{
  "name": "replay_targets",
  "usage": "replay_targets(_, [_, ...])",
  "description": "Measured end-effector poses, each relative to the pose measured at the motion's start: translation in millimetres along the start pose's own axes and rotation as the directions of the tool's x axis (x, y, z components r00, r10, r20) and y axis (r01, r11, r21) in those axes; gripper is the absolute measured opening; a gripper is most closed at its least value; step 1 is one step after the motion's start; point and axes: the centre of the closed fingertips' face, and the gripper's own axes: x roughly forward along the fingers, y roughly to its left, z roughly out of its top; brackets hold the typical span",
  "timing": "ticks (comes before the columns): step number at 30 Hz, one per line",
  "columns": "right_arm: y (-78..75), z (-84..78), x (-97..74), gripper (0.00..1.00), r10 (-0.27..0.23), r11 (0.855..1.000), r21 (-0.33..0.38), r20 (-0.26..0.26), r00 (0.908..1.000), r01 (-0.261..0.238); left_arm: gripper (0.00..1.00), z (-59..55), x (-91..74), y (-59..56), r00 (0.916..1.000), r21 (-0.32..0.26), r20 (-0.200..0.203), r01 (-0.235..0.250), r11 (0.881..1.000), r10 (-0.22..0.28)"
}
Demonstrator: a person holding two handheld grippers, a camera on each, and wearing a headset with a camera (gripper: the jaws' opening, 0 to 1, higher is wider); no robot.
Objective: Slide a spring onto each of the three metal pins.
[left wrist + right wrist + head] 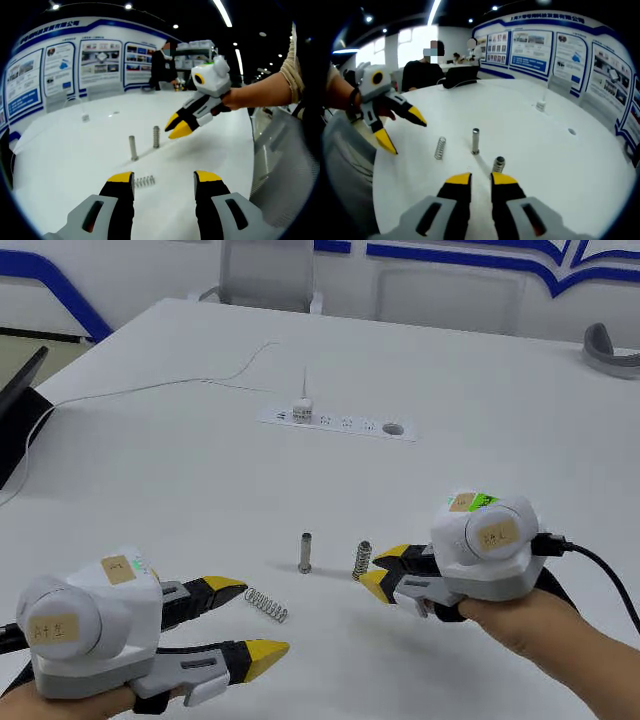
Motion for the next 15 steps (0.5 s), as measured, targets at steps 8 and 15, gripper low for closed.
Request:
replay_targets(8, [20.4,6.7,7.1,0.17,0.042,0.999,-0.019,0.008,0.9991,-0.042,0.49,0.4,-1.3,0.6,1.0,0.004,0.001,0.0,1.0,0.0])
replay_targets(15, [37.6,11.5,17.1,0.17,0.086,0.996,-0.033,0.01,0.9963,-0.085,0.49,-1.6,-3.5,1.2,1.0,0.004,-0.001,-0.004,1.0,0.004])
